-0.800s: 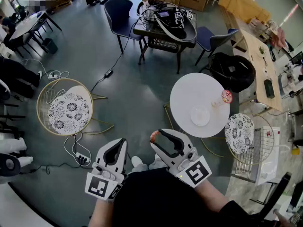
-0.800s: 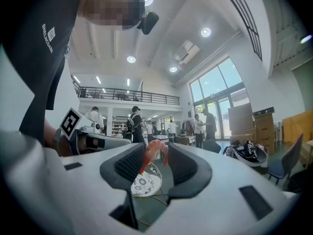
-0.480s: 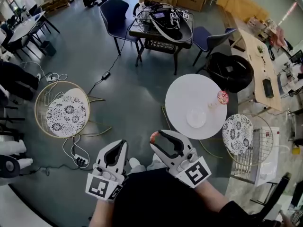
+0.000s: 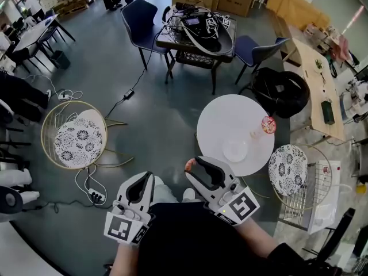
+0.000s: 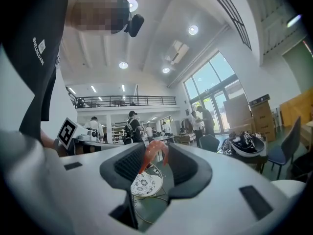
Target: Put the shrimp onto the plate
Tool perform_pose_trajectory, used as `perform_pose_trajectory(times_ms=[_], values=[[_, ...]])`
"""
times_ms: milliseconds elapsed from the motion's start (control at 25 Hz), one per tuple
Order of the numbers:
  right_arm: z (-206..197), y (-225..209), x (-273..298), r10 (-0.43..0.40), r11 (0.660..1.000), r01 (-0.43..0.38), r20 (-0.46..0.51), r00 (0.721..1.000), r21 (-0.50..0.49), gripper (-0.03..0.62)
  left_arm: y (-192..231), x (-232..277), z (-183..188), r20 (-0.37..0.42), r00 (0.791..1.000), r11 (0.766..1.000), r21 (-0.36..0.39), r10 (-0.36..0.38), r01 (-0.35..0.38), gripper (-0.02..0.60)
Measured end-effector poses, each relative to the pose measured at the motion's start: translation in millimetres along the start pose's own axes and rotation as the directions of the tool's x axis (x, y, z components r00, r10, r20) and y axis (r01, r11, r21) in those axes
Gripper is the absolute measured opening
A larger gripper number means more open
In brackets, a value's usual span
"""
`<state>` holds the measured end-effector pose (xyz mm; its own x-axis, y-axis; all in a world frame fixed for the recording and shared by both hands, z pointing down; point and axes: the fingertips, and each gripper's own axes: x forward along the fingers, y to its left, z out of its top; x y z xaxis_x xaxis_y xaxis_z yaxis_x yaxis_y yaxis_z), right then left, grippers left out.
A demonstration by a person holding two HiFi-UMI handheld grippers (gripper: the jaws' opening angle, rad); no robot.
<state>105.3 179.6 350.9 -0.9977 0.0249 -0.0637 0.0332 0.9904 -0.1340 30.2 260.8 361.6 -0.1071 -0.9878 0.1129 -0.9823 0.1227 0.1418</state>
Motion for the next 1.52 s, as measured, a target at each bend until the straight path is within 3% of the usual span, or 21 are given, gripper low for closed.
perform_pose_trajectory(times_ms=[280,1080,1520], values=[[-4.2,-28.5,23.8,-0.011,1.000,0.011,-0.022,1.000,-0.005,0.164,27.4,29.4,-3.3,0.007,1.000,1.000,-0.026,0.002,-0.002,0.006],[-4.7,-112.6,149.1,-0.145,0.989,0.145,-0.056,0.988,-0.012,0.164,154.1,134.7,23.6,0.003,0.992,0.990,-0.063,-0.127,0.127,0.006],[-5.2,-147.3,205.4,-0.251,0.968,0.249,-0.049,0.967,-0.029,0.164,214.1,170.0,21.5,-0.022,0.975,0.973,-0.079,-0.219,0.217,0.006]])
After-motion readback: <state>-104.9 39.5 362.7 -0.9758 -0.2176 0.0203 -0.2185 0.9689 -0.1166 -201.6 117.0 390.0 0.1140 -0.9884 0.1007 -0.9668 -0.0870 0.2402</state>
